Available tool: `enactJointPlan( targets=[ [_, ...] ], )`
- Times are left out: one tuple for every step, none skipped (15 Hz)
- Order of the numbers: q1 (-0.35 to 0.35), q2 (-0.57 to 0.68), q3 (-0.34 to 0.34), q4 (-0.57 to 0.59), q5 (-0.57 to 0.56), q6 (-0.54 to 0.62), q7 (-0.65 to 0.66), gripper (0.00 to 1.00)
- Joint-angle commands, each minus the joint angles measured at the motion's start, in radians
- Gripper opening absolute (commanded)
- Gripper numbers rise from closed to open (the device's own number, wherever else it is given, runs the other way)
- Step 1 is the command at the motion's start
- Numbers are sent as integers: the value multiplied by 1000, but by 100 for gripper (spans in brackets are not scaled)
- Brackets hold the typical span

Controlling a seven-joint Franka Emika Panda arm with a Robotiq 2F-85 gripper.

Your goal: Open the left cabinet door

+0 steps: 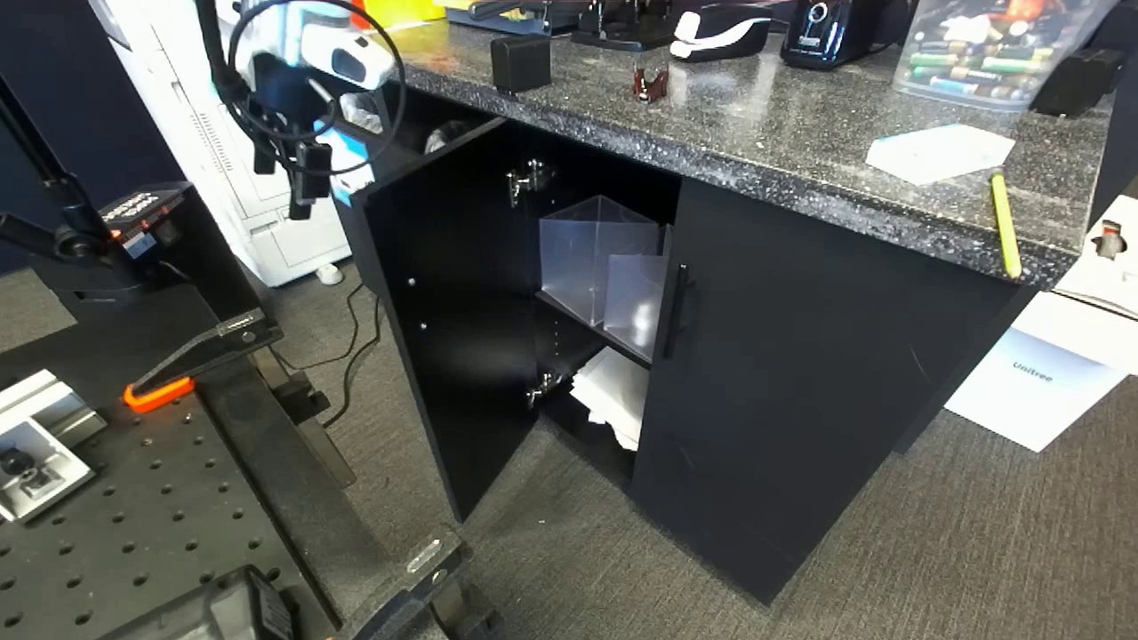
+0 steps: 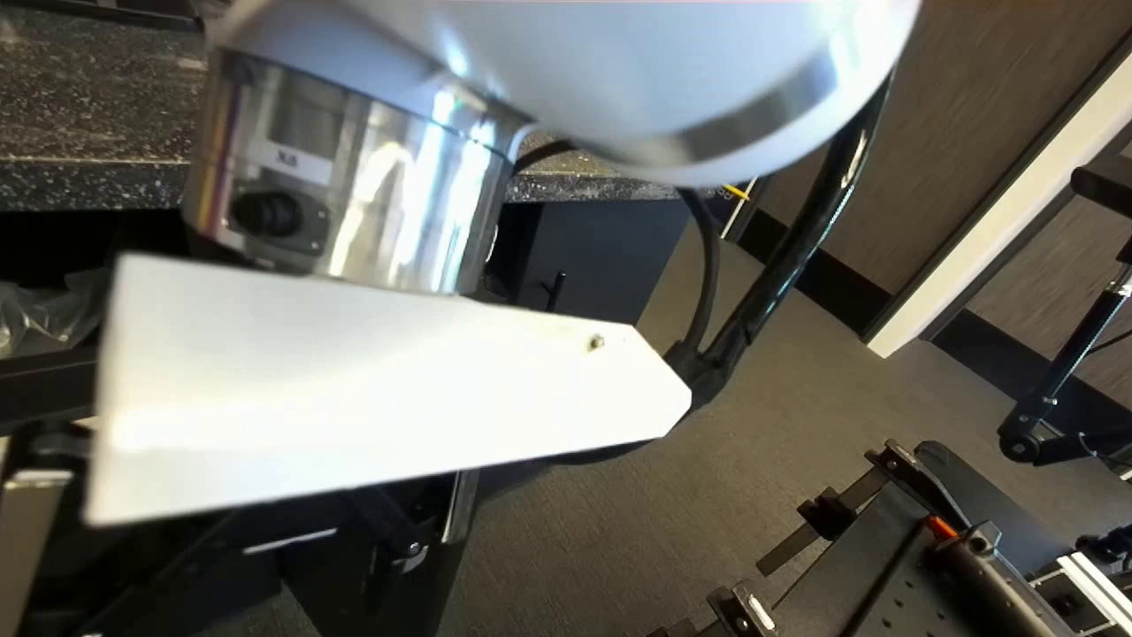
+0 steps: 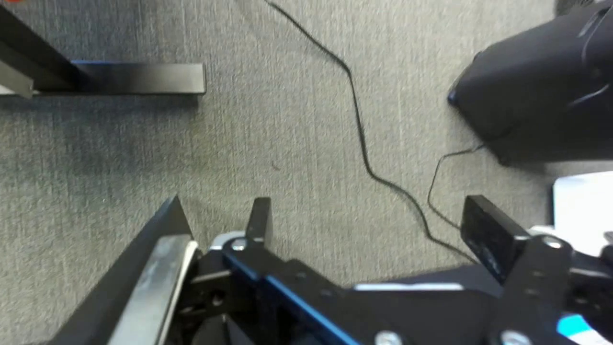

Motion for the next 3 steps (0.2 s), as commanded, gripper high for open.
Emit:
enactJointPlan(
  targets=[
    [18,-15,-21,12,45,-56,-34,100],
    [10,-22,-18,16,53,-80,-46,100],
    [4,-25,-17,16,56,-90,-53,100]
  ],
)
